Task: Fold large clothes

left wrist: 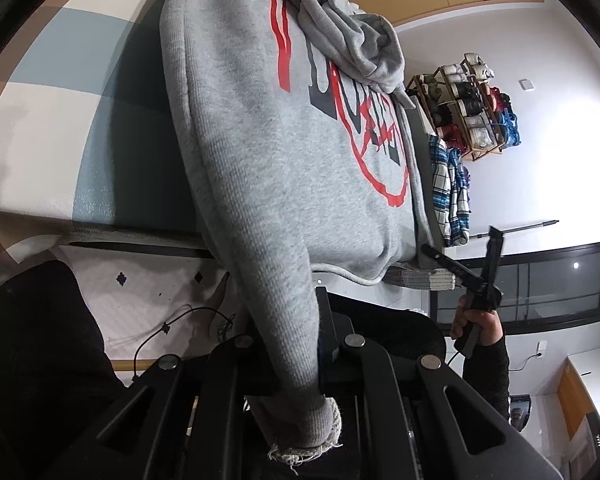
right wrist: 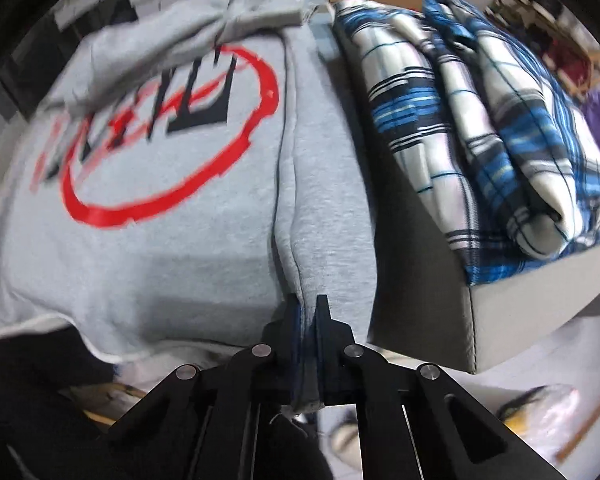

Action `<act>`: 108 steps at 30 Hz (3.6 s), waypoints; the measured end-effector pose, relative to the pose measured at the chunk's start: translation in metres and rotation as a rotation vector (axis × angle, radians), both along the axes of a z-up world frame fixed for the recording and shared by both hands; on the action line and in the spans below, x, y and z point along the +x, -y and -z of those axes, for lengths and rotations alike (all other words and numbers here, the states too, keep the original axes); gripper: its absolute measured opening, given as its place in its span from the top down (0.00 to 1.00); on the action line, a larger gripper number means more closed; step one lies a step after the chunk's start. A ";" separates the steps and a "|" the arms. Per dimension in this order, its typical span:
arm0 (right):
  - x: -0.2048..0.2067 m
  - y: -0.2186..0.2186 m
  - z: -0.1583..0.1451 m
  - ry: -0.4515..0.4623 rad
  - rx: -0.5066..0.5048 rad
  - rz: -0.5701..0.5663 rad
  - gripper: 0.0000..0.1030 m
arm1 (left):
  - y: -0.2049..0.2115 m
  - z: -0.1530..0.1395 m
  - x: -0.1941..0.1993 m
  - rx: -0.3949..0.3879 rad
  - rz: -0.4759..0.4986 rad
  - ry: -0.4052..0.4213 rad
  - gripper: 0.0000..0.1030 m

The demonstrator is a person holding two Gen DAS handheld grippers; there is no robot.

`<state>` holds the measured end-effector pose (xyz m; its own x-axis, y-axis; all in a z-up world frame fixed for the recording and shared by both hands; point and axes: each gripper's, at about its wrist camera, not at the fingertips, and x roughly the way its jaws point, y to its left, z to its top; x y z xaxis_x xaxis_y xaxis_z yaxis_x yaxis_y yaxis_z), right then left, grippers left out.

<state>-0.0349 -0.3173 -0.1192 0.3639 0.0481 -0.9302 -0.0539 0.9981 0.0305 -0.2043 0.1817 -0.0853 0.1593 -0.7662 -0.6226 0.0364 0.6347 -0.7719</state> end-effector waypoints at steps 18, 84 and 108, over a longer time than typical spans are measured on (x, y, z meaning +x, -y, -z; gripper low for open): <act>-0.032 0.037 -0.018 0.107 0.339 0.188 0.92 | -0.002 0.006 -0.001 0.014 -0.004 -0.037 0.94; -0.033 0.062 -0.098 0.268 0.948 0.107 0.95 | -0.054 -0.111 0.064 -0.015 -0.142 0.095 1.00; 0.428 0.053 -0.064 -0.070 0.747 0.551 0.95 | -0.083 -0.095 0.409 0.059 -0.443 -0.144 1.00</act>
<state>0.3935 -0.3708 -0.0553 0.4575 0.4804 -0.7482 0.4478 0.6025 0.6607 0.2042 0.2642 0.0096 0.3718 -0.6064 -0.7028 -0.3531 0.6078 -0.7112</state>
